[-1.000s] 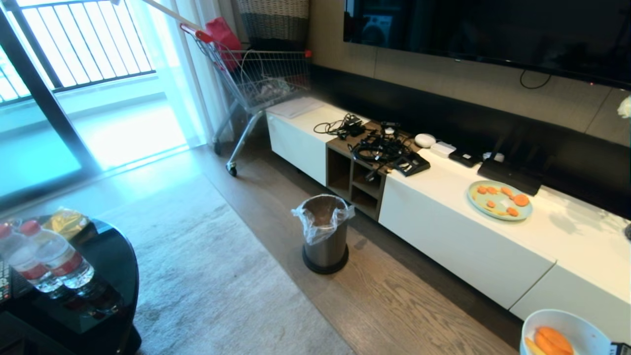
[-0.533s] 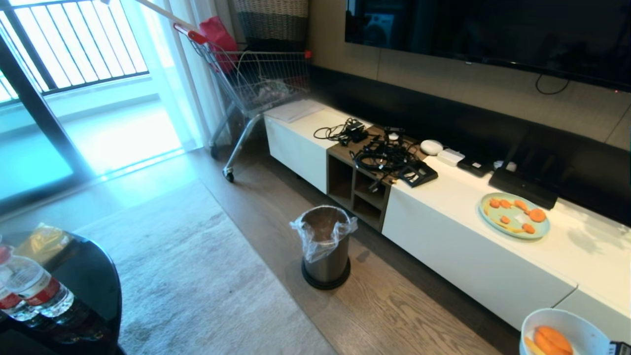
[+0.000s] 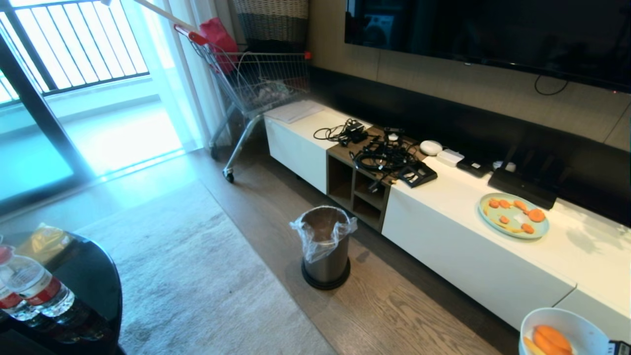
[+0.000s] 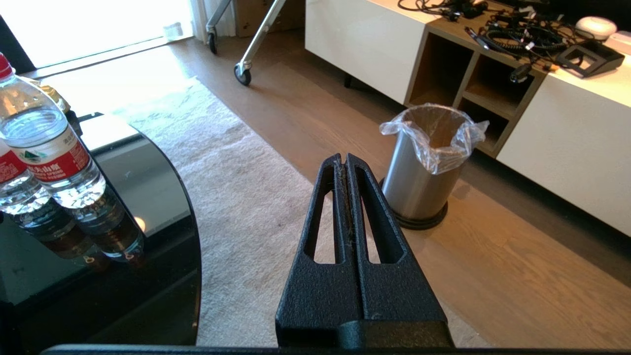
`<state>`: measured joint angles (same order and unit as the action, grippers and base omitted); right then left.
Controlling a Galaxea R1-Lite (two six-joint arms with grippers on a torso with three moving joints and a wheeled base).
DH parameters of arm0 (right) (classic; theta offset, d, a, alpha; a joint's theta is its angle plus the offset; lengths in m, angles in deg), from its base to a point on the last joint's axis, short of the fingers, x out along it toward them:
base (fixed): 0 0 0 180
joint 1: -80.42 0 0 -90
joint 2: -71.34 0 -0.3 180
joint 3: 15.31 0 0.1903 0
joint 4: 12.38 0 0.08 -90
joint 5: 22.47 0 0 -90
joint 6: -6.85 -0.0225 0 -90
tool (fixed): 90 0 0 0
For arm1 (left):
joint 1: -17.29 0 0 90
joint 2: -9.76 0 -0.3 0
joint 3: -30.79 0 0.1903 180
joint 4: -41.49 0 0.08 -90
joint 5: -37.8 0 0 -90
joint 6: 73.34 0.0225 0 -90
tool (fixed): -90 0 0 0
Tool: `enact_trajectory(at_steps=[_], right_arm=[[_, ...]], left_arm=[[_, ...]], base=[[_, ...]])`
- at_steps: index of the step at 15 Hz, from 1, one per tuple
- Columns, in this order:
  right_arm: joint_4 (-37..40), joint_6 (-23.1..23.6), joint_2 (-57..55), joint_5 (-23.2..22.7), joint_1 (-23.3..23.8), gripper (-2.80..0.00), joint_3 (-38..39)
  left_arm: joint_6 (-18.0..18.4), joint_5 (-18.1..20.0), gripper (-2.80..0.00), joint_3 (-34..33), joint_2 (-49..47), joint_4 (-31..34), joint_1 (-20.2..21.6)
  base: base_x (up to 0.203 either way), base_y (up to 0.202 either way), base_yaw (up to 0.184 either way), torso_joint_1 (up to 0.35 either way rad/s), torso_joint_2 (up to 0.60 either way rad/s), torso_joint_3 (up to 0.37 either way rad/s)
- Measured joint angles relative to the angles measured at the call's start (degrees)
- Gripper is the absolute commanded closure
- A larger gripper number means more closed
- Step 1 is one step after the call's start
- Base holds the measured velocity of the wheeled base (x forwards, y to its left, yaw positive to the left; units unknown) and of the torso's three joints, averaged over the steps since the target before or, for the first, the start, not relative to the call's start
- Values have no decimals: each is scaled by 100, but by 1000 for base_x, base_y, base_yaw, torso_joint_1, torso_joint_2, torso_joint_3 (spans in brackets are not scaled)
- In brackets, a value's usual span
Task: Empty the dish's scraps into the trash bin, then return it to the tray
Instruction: Move the bowl over the trash can
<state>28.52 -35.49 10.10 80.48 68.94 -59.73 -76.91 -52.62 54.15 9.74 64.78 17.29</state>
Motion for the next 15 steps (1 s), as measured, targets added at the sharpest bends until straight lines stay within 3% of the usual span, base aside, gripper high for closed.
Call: enact_trajectory(at_steps=[4,15], right_arm=[[10,26,-106,-90,0,0,-277],[-6,39,-754,-90,-1,0,-1071]], left_arm=[[0,0,0,0,0,0,0],[-9,0,0,0,0,0,0]], base=[[0,0,0,2,3,-57],[0,0,0,3,2,-191]])
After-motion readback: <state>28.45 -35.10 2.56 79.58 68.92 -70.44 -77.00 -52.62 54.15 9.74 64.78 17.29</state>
